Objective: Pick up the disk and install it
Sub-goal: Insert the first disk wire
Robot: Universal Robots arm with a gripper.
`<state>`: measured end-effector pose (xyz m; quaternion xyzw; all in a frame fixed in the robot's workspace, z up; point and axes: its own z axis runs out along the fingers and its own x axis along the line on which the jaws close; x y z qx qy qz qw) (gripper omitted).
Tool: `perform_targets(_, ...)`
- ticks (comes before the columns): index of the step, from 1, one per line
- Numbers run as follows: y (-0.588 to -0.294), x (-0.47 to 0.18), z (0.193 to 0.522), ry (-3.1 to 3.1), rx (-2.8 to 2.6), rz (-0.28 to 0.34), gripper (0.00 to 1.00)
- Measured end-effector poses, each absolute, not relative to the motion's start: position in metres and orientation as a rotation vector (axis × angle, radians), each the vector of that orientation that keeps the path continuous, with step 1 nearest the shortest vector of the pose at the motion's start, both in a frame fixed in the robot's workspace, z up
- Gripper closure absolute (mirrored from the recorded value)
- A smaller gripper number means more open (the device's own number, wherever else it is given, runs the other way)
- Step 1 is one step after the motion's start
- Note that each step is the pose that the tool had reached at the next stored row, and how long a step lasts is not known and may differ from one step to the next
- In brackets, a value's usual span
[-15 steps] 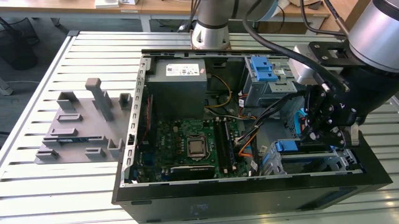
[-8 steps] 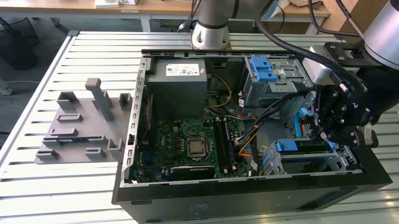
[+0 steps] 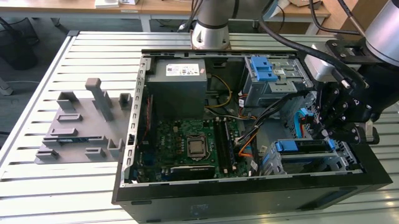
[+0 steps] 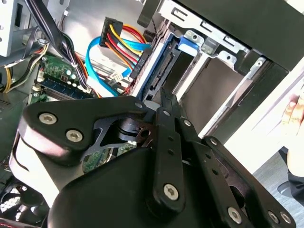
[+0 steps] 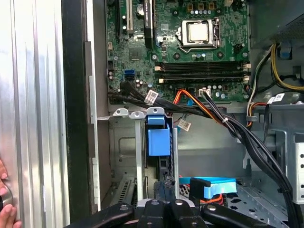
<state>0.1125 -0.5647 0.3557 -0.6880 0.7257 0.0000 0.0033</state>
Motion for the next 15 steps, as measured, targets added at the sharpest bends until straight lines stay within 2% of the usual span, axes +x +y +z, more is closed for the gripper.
perform_targets(15, -0.5571, 0.1148, 0.3588, 2.254, -2.136, -0.023, 0.89)
